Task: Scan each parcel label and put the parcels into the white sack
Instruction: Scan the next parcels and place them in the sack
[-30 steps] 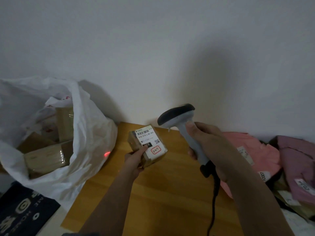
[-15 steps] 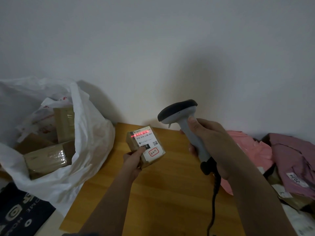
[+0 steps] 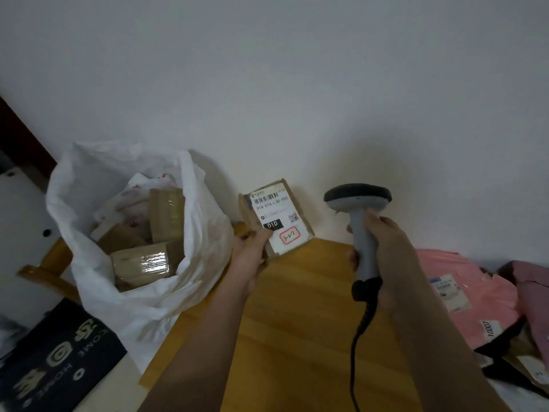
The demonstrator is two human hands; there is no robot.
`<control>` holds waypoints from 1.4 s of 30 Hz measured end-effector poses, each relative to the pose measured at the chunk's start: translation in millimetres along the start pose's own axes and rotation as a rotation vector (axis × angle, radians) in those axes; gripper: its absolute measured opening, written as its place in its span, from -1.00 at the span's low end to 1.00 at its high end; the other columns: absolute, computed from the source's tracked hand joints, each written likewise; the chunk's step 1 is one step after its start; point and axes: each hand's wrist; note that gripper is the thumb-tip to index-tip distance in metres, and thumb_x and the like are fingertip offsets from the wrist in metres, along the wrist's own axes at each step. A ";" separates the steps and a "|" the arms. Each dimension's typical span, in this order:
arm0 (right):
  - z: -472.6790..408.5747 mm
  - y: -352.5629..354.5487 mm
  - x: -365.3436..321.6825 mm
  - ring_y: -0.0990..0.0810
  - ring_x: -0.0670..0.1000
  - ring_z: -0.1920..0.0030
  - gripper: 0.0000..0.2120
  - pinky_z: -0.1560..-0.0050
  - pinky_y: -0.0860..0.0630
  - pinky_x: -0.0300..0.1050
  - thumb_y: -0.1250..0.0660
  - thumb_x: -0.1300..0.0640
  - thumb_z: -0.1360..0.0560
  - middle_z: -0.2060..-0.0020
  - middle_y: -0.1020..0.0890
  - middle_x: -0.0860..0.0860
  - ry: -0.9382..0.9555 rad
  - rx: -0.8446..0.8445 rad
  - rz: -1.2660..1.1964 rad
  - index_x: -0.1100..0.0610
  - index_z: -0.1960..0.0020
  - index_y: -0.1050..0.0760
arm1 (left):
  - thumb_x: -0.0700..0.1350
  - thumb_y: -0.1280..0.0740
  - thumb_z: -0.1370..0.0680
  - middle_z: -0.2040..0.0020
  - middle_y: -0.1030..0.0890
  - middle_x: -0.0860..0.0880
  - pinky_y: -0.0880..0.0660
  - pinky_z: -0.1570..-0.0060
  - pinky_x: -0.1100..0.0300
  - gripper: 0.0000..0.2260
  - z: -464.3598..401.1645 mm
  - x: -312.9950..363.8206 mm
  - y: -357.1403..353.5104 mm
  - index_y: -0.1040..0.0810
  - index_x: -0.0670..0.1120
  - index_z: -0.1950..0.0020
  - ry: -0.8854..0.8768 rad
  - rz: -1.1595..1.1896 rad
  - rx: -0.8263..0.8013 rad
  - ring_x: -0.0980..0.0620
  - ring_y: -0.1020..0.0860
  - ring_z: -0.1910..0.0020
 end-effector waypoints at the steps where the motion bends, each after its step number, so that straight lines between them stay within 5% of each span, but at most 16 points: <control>1: -2.3 -3.4 3.6 -0.43 -0.11 0.63 -0.81 0.64 -0.35 -0.29 -0.21 0.04 -0.64 0.16 -0.50 0.12 -0.012 0.029 -0.031 0.16 -0.11 -0.39 | -0.03 -0.38 -0.55 -0.01 -0.67 -0.04 -0.56 0.05 0.09 -0.66 4.7 13.6 4.1 -0.36 -0.04 -0.25 -0.044 0.043 0.043 -0.01 -0.63 0.01; 6: -4.2 -27.9 25.6 -0.41 -0.11 0.67 -0.77 0.64 -0.32 -0.33 -0.22 0.01 -0.63 0.08 -0.49 0.15 -0.099 0.022 -0.039 0.17 -0.16 -0.41 | 0.15 -0.36 -0.54 -0.21 -0.61 -0.03 -0.59 0.06 0.07 -0.51 16.9 68.0 36.2 -0.37 -0.04 -0.37 -0.236 0.329 0.254 -0.03 -0.59 -0.17; 10: 1.9 -40.6 35.8 -0.45 -0.05 0.60 -0.83 0.54 -0.37 -0.21 -0.24 0.02 -0.62 0.16 -0.53 0.15 -0.107 -0.074 0.003 0.13 -0.01 -0.43 | 0.26 -0.31 -0.52 -0.34 -0.46 -0.03 -0.55 -0.15 -0.07 -0.30 9.8 105.0 68.8 -0.19 -0.07 -0.50 -0.279 0.514 0.462 -0.05 -0.49 -0.27; 13: 7.9 -42.2 36.2 -0.44 -0.03 0.59 -0.81 0.49 -0.36 -0.17 -0.24 0.01 -0.62 0.28 -0.55 0.13 -0.104 -0.092 0.039 0.14 0.00 -0.43 | 0.40 -0.24 -0.47 -0.45 -0.37 -0.02 -0.54 -0.16 -0.10 -0.26 0.0 114.7 86.6 -0.19 0.09 -0.55 -0.251 0.392 0.291 -0.11 -0.48 -0.30; 18: 7.1 -27.9 36.3 -0.45 -0.04 0.57 -0.86 0.51 -0.38 -0.14 -0.22 0.06 -0.64 0.08 -0.54 0.16 -0.093 -0.051 0.035 0.14 -0.01 -0.43 | 0.06 -0.29 -0.61 -0.29 -0.47 -0.07 -0.52 -0.23 0.02 -0.64 8.7 93.1 53.6 -0.40 -0.04 -0.36 -0.227 0.239 0.154 -0.11 -0.55 -0.18; 23: -9.9 8.1 39.8 -0.41 -0.08 0.65 -0.84 0.64 -0.34 -0.29 -0.23 0.06 -0.63 0.15 -0.54 0.10 -0.106 0.031 -0.050 0.13 0.05 -0.42 | -0.13 -0.32 -0.60 -0.13 -0.55 -0.17 -0.57 -0.15 0.03 -0.88 6.7 46.5 10.8 -0.53 -0.15 -0.09 -0.102 0.117 0.023 -0.10 -0.58 -0.02; 27: -24.5 49.7 41.1 -0.41 -0.10 0.67 -0.52 0.65 -0.32 -0.35 -0.42 -0.16 -0.45 0.39 -0.56 0.04 -0.145 0.083 -0.172 0.24 -0.06 -0.45 | -0.13 -0.35 -0.59 -0.06 -0.59 -0.14 -0.59 -0.12 0.05 -0.80 1.6 17.4 -33.0 -0.54 -0.21 -0.15 -0.018 -0.041 -0.045 -0.11 -0.59 0.00; 30: -35.8 92.5 33.4 -0.48 -0.04 0.56 -0.75 0.53 -0.41 -0.26 -0.21 0.02 -0.63 0.35 -0.50 0.09 -0.144 0.127 -0.034 0.22 -0.08 -0.44 | -0.12 -0.33 -0.59 -0.03 -0.59 -0.12 -0.59 -0.11 0.06 -0.83 0.6 -5.9 -75.8 -0.55 -0.18 -0.13 0.025 -0.153 -0.083 -0.10 -0.59 0.01; 33: -48.0 145.6 25.8 -0.44 -0.09 0.64 -0.75 0.61 -0.37 -0.31 -0.19 0.01 -0.64 0.30 -0.48 0.09 -0.236 0.268 -0.050 0.20 -0.10 -0.47 | -0.11 -0.31 -0.61 -0.01 -0.59 -0.10 -0.57 0.02 0.11 -0.89 1.2 -38.4 -132.0 -0.56 -0.13 -0.05 0.066 -0.270 -0.119 -0.06 -0.57 0.08; 39: -68.1 256.4 36.9 -0.43 -0.10 0.67 -0.77 0.65 -0.33 -0.34 -0.15 0.01 -0.65 0.23 -0.45 0.09 -0.274 0.413 -0.093 0.18 -0.11 -0.40 | -0.09 -0.36 -0.56 -0.03 -0.58 -0.10 -0.55 0.07 0.09 -0.76 2.7 -148.3 -240.9 -0.54 -0.15 -0.19 0.190 -0.599 -0.249 -0.01 -0.55 0.11; 42: -69.1 299.4 37.8 -0.52 -0.07 0.51 -0.80 0.57 -0.44 -0.28 -0.16 0.03 -0.66 0.22 -0.52 0.08 -0.235 0.406 0.018 0.16 -0.12 -0.40 | -0.10 -0.37 -0.56 -0.18 -0.52 -0.11 -0.55 0.03 0.08 -0.58 7.7 -206.0 -280.0 -0.40 -0.17 -0.38 0.393 -0.583 -0.249 -0.03 -0.52 0.02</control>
Point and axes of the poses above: each hand's wrist, its own z-axis away from the middle knuckle, its own y-axis out of the back of the hand, x = y × z
